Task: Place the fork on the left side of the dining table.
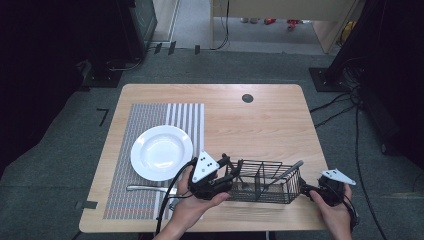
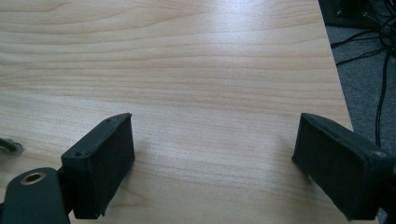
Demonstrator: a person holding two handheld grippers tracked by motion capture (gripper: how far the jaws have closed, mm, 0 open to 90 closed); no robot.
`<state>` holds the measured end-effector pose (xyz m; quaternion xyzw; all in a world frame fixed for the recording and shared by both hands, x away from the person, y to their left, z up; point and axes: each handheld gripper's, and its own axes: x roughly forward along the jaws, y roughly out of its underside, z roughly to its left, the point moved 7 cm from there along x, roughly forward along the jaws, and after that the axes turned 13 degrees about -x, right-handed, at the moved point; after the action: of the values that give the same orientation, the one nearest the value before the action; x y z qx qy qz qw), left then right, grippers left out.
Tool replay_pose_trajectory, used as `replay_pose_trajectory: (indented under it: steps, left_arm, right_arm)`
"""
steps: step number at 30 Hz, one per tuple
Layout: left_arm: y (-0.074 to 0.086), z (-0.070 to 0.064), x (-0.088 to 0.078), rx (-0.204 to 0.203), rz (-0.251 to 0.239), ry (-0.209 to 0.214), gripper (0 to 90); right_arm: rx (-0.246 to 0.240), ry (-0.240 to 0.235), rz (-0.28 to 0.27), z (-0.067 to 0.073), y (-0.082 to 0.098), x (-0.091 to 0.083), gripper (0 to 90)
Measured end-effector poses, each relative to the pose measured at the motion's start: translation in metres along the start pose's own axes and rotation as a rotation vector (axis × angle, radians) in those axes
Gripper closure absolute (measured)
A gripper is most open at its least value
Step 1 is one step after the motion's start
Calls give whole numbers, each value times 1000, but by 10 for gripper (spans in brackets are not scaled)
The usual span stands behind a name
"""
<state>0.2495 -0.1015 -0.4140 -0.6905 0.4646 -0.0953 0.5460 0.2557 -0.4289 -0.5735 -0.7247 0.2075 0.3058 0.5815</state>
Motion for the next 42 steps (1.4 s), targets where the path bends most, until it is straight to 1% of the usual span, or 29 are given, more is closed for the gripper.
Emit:
replay_pose_trajectory:
  steps: [2, 3, 4, 5, 6, 7, 9, 11, 14, 16, 19, 20, 21, 23, 24, 25, 26, 27, 30, 33, 37, 40, 42]
  left_arm:
    - [2, -2, 2, 4, 23, 18, 580]
    - [2, -2, 4, 11, 22, 2, 578]
    - [2, -3, 4, 17, 21, 1, 623]
    - [3, -4, 6, 17, 32, 16, 651]
    - [3, -4, 6, 17, 32, 16, 656]
    - [4, -5, 8, 11, 46, 32, 660]
    - [3, -5, 9, 14, 48, 32, 690]
    - [3, -5, 9, 18, 50, 29, 755]
    - [1, -7, 9, 45, 43, 31, 850]
    - [2, -8, 9, 60, 46, 39, 862]
    - [3, -11, 8, 96, 43, 39, 868]
    - [3, -11, 8, 96, 43, 39, 869]
    - [3, -12, 8, 115, 41, 44, 869]
    - [3, -13, 8, 126, 41, 52, 872]
    - [2, -13, 7, 133, 24, 50, 879]
    - [2, -13, 7, 133, 24, 50, 890]
    - [0, -14, 4, 154, 4, 33, 890]
    - [-5, -16, 1, 172, -23, 28, 891]
    - [-11, -19, -3, 173, -34, 45, 891]
    - [-16, -19, -6, 149, -42, 64, 891]
    - [-23, -17, -10, 128, -56, 79, 891]
    - [-28, -16, -14, 112, -62, 100, 892]
    - [-31, -16, -17, 123, -74, 91, 892]
  right_arm:
    - [-2, -1, -1, 0, 0, 0, 123]
    - [-1, -1, 0, 0, 0, 0, 123]
    - [-2, -1, -1, 0, 0, 0, 123]
    - [-1, -1, 0, 0, 0, 0, 123]
    - [-1, -1, 0, 0, 0, 0, 123]
    - [-1, -1, -1, 0, 0, 0, 123]
    - [-2, -1, -1, 0, 0, 0, 123]
    - [-1, -1, -1, 0, 0, 0, 123]
    - [-2, -2, 0, 0, 0, 0, 123]
    - [-4, -4, -2, 0, 0, 0, 123]
    - [-4, -4, -2, 0, 0, 0, 123]
    - [-4, -4, -2, 0, 0, 0, 123]
    - [-4, -4, -2, 0, 0, 0, 123]
    - [-4, -4, -2, 0, 0, 0, 123]
    - [-4, -4, -2, 0, 0, 0, 123]
    - [-4, -4, -2, 0, 0, 0, 123]
    - [-3, -4, -2, 0, 0, 0, 123]
    - [-4, -4, -2, 0, 0, 0, 123]
    - [-4, -4, -2, 0, 0, 0, 123]
    - [-4, -4, -2, 0, 0, 0, 123]
    - [-4, -4, -2, 0, 0, 0, 123]
    - [-4, -4, -2, 0, 0, 0, 123]
    - [-4, -4, -2, 0, 0, 0, 123]
